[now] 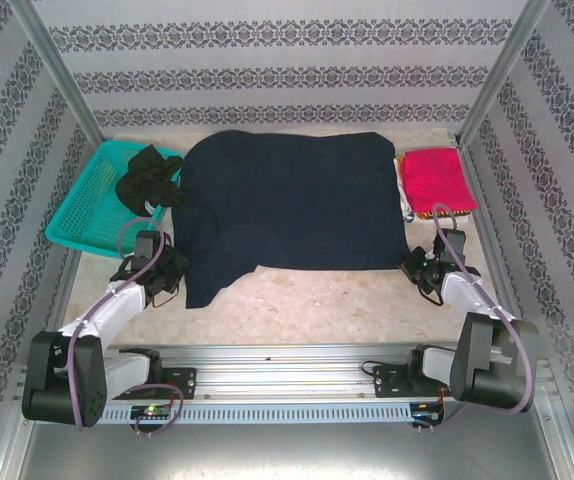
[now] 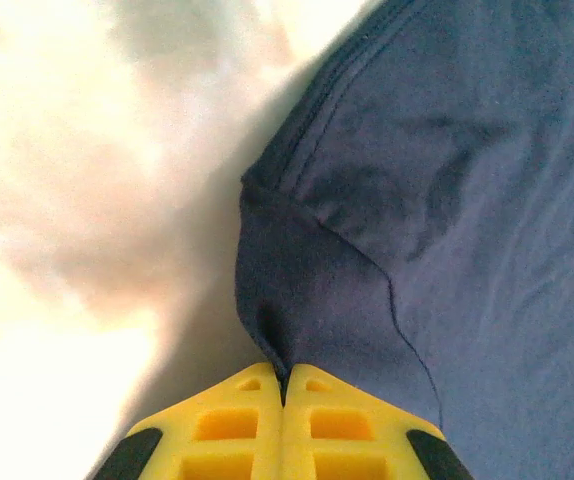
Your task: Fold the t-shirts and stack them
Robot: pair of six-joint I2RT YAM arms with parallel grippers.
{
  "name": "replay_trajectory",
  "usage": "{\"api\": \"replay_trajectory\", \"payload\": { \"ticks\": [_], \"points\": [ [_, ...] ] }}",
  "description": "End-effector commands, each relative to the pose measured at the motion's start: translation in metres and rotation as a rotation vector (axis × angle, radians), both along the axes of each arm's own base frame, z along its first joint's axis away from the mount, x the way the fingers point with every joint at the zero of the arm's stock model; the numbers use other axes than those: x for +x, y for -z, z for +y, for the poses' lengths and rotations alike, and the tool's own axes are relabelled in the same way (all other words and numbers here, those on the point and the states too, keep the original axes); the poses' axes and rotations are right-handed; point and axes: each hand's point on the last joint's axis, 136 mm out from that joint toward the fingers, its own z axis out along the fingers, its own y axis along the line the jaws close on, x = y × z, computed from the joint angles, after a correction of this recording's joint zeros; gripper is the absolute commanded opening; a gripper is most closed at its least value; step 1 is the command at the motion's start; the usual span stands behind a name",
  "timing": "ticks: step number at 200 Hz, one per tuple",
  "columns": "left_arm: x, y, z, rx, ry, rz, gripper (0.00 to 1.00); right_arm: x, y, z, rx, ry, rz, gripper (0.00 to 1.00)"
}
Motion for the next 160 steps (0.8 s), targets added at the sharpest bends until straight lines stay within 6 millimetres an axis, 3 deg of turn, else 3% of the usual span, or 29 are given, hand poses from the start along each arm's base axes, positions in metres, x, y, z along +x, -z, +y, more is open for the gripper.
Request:
{"api": "replay_trajectory", "payload": {
  "ticks": [1, 29, 48, 69, 100, 129, 160],
  "points": [
    [-0.03, 0.017, 0.011, 0.041, -0.049, 0.111, 0.03, -0.009, 0.005, -0.007, -0.044, 0.042, 0.023, 0.0],
    [-0.04, 0.016, 0.013, 0.06, -0.045, 0.149, 0.42, -0.003, -0.004, 0.0, -0.024, -0.013, 0.0, 0.47],
    [-0.049, 0.007, 0.019, 0.097, -0.048, 0.166, 0.7, -0.002, -0.019, -0.008, -0.09, 0.014, -0.071, 0.63],
    [-0.052, -0.009, 0.02, 0.13, -0.023, 0.154, 0.91, 0.002, -0.046, -0.009, -0.171, -0.012, -0.172, 0.71],
    [-0.037, -0.033, 0.001, 0.178, 0.052, 0.108, 0.95, 0.022, -0.072, 0.015, -0.235, -0.147, -0.234, 0.76],
    [-0.017, -0.042, -0.032, 0.192, 0.128, 0.095, 0.94, 0.052, -0.074, 0.056, -0.242, -0.284, -0.233, 0.76],
    [-0.035, -0.038, -0.029, 0.242, 0.024, 0.166, 0.89, 0.08, -0.063, 0.105, -0.251, -0.393, -0.196, 0.77]
  ]
}}
